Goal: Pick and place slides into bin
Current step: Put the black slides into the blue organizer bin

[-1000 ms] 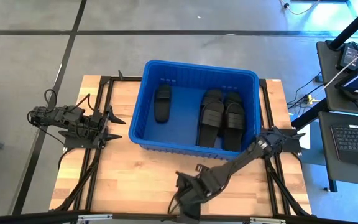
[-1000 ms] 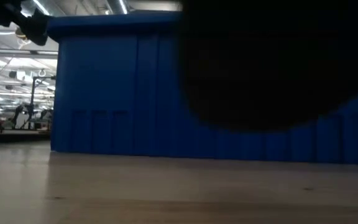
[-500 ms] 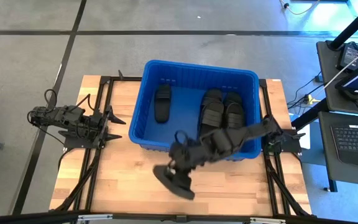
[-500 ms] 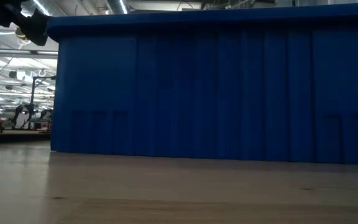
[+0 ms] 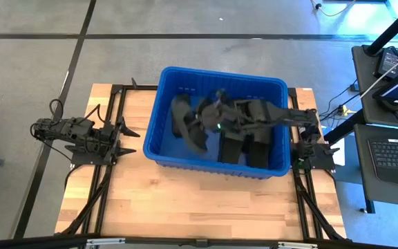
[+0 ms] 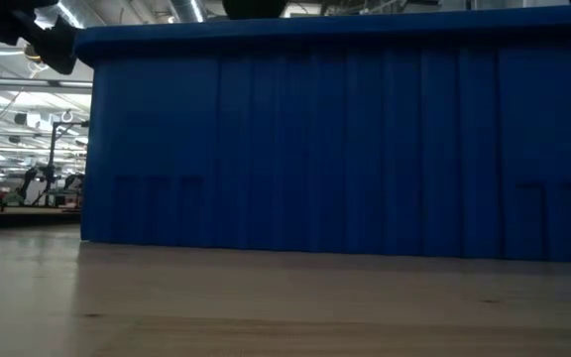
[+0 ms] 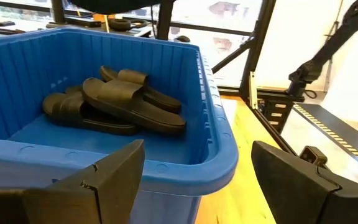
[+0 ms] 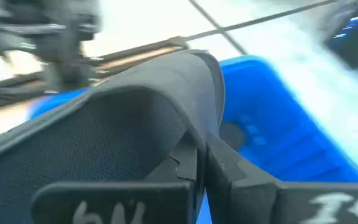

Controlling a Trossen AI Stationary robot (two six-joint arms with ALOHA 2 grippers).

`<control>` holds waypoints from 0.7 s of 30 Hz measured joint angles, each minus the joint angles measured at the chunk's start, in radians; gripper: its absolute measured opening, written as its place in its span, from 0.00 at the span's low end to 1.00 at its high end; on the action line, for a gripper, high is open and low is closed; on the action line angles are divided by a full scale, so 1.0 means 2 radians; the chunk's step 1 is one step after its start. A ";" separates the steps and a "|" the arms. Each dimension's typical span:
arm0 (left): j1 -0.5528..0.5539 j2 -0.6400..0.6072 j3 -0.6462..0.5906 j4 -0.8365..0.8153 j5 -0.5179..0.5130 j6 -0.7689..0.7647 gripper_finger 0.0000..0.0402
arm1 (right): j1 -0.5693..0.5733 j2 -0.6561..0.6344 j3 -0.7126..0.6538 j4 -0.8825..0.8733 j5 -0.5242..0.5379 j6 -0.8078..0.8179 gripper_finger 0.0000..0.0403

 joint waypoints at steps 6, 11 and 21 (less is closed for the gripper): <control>0.000 0.000 0.000 -0.002 -0.039 -0.001 0.72 | -0.062 0.035 -0.001 -0.019 0.004 -0.048 0.03; 0.000 0.000 0.000 -0.003 -0.054 0.000 0.72 | -0.096 0.077 -0.010 -0.025 0.038 -0.072 0.03; 0.000 0.000 0.000 -0.006 -0.095 0.000 0.72 | -0.144 0.175 -0.013 -0.045 0.083 -0.100 0.03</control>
